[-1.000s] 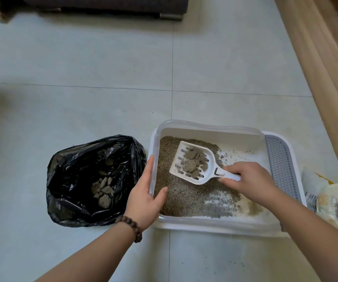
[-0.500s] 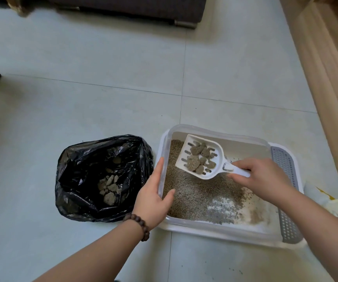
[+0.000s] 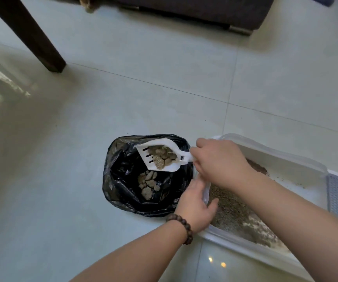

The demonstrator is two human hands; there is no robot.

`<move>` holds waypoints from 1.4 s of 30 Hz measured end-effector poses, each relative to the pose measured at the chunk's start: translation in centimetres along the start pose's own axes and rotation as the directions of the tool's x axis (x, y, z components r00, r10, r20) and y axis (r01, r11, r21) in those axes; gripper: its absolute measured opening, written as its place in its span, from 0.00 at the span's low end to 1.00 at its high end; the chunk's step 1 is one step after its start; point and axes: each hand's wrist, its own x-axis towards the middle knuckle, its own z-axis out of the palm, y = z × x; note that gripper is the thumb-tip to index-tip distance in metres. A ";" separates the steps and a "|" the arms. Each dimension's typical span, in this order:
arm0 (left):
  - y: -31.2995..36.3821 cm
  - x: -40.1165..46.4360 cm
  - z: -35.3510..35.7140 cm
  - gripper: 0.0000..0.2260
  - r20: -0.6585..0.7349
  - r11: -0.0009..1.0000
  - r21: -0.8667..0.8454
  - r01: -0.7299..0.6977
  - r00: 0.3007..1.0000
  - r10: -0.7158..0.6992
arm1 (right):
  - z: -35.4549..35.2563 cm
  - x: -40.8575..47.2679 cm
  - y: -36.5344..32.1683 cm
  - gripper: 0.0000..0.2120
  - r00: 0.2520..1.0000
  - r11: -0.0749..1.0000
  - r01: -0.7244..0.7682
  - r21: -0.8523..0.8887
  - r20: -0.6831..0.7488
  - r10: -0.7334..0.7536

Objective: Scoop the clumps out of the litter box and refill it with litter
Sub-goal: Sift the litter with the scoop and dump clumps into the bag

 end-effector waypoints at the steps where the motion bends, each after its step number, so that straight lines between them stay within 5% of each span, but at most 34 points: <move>1: 0.0 0.0 0.0 0.26 0.003 1.000 0.001 0.006 1.000 -0.006 | 0.1 0.5 -0.4 0.02 0.999 0.997 0.031 -0.071 -0.031 -0.034; 6: -0.5 0.1 0.3 0.24 -0.024 1.000 -0.010 -0.006 1.000 0.006 | 0.4 1.0 -1.4 0.12 0.985 0.995 -0.024 -0.098 -0.171 0.007; 14: -0.1 0.0 0.0 0.32 -0.017 0.998 -0.024 -0.066 0.998 0.065 | 1.7 0.8 0.1 0.01 0.983 0.994 -0.110 -0.006 -0.146 0.108; 19: -0.1 -0.1 0.0 0.39 0.009 0.998 -0.029 -0.061 0.998 0.062 | 0.5 -0.4 2.0 0.09 0.979 0.972 -0.172 0.157 -0.082 0.187; 23: -0.6 0.0 0.3 0.38 0.006 0.998 -0.005 -0.057 0.998 0.057 | 0.0 -3.9 6.2 0.08 0.943 0.791 -0.277 0.546 -0.006 0.334; 26: -0.9 0.0 0.5 0.37 0.007 0.999 -0.005 -0.049 0.999 0.049 | -0.2 -9.1 10.2 0.03 0.921 0.663 -0.346 0.663 0.106 0.375; 28: -0.9 0.0 0.5 0.37 -0.015 0.998 0.000 -0.058 0.998 0.058 | 0.4 -12.9 12.4 0.05 0.894 0.668 -0.423 0.612 0.163 0.416; 31: -0.8 0.1 0.5 0.36 -0.037 0.998 0.008 -0.056 0.998 0.056 | 2.7 -17.2 14.5 0.07 0.874 0.833 -0.465 0.301 0.309 0.376; 35: -1.1 0.1 0.8 0.36 -0.051 0.997 0.012 -0.075 0.996 0.075 | 6.5 -19.3 14.2 0.09 0.816 0.965 -0.233 -0.117 0.517 0.259; 42: -2.0 0.4 1.0 0.37 -0.049 0.990 0.074 -0.120 0.991 0.124 | 9.5 -17.8 11.7 0.06 0.800 0.960 -0.113 -0.257 0.549 0.242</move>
